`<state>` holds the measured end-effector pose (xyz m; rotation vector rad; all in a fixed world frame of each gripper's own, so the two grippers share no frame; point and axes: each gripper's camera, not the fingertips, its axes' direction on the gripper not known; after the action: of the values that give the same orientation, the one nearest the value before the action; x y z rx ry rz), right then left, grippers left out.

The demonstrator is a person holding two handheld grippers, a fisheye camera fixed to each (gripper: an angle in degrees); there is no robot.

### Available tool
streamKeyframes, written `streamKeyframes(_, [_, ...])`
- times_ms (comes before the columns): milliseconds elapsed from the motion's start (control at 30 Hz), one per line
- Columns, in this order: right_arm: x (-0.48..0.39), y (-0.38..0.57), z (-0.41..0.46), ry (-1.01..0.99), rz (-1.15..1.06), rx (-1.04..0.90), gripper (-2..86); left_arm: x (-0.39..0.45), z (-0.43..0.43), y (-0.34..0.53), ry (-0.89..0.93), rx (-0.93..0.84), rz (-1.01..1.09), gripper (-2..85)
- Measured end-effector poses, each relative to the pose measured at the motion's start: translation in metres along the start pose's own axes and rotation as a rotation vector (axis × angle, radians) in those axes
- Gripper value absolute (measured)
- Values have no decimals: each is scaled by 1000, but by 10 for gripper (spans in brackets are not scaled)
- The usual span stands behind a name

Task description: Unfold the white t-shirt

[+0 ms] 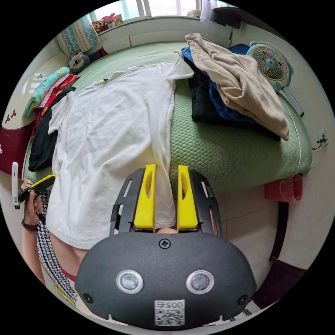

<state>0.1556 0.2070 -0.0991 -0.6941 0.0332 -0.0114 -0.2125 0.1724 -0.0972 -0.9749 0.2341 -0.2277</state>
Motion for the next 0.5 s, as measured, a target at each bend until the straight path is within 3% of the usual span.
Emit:
streamKeyframes(233, [-7,5,-8,22,-35,6,-8,9,5,3,-61,-17,13,89])
streamKeyframes(500, [10,13,-7,69,41,27,-15,13,9,16,-89,12,32,88])
